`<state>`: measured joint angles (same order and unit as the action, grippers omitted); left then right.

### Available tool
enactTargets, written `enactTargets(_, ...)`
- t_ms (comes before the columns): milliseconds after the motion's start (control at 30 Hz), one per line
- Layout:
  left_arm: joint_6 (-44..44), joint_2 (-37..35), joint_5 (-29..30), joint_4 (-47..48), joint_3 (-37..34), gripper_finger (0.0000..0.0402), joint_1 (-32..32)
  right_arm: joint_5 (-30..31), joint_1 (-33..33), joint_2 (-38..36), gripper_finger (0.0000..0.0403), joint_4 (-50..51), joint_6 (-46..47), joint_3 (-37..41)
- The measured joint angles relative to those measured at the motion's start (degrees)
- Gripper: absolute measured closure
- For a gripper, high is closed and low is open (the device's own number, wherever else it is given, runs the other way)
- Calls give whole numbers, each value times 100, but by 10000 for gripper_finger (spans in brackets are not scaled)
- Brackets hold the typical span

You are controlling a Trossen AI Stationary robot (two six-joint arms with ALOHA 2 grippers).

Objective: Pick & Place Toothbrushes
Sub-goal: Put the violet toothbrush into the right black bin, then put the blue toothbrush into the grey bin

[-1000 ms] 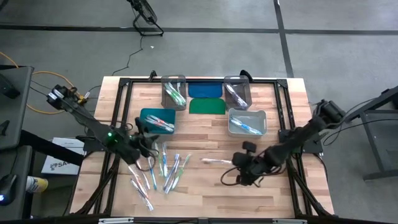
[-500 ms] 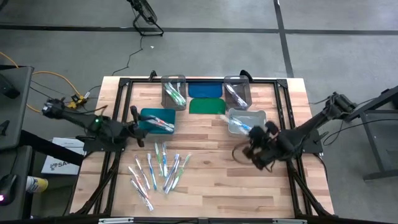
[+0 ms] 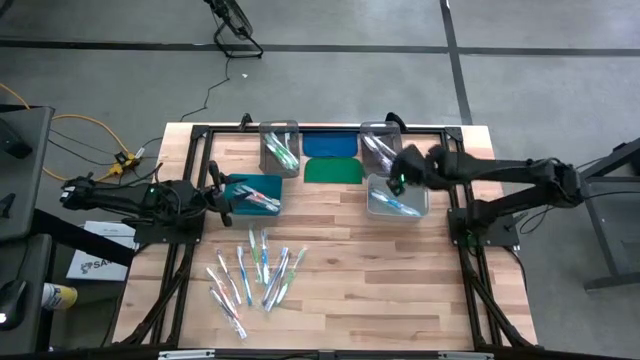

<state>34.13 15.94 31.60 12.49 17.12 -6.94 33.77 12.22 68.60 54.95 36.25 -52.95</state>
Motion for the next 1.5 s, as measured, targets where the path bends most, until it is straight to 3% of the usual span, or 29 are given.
enactTargets(200,-263,0,-34,14,0,217,-20,-1059,1387,7,388,-1191,-1447,-2)
enactTargets(367,-565,0,-33,142,0,217,-20,-1873,1998,114,388,-1250,-1593,84)
enactTargets(733,-904,0,-224,137,0,217,-20,-2344,2135,666,377,-2232,-1486,472)
enactTargets(1167,-1043,0,-426,144,0,217,-20,-2230,2134,741,238,-2238,-797,472)
enactTargets(1500,-1050,0,-426,142,0,217,-20,-2488,2134,328,211,-2081,-630,472)
